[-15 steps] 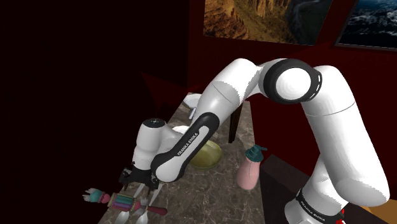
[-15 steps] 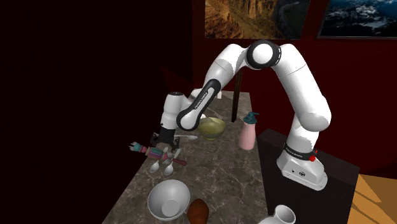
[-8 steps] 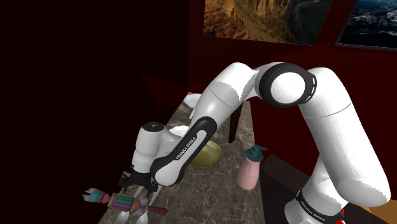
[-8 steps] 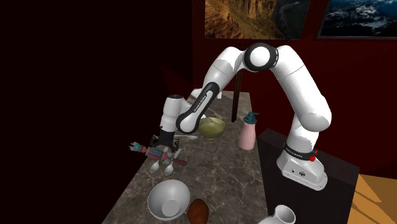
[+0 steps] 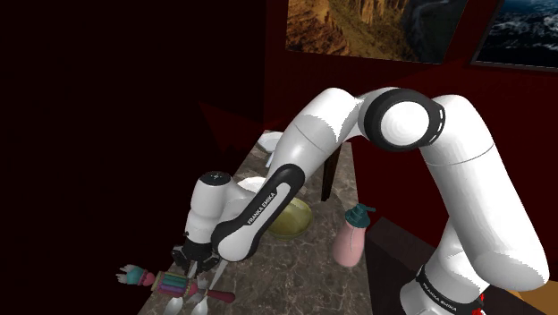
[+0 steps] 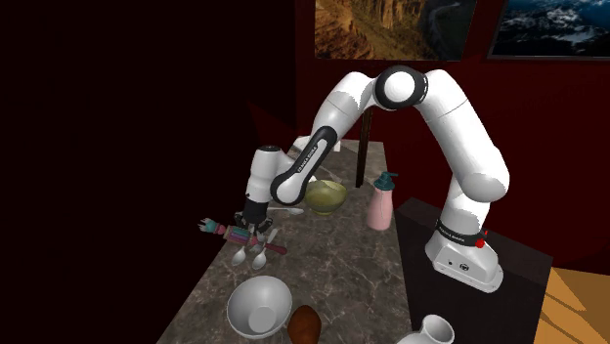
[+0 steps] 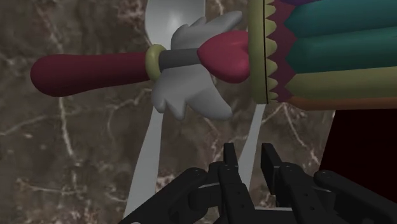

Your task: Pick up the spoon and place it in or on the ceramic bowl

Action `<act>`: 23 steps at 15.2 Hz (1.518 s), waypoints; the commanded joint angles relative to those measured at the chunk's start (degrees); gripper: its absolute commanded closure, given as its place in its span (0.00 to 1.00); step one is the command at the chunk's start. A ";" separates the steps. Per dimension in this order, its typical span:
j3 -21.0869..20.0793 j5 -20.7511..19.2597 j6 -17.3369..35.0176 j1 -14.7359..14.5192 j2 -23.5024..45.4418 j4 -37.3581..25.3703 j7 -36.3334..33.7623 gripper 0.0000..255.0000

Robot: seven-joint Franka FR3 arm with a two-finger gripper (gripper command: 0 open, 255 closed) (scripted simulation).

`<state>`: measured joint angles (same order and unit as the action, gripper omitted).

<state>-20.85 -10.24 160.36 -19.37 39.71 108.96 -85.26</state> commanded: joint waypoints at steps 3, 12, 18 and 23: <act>0.02 0.00 0.00 0.02 0.03 0.01 0.01 1.00; -2.13 1.55 -3.92 1.74 -4.86 1.04 0.54 1.00; -3.69 2.92 -7.08 2.98 -8.31 1.30 1.06 1.00; -4.90 4.14 -9.87 3.95 -11.02 1.17 1.53 1.00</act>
<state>-25.46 -6.41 150.99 -15.69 29.38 109.94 -83.87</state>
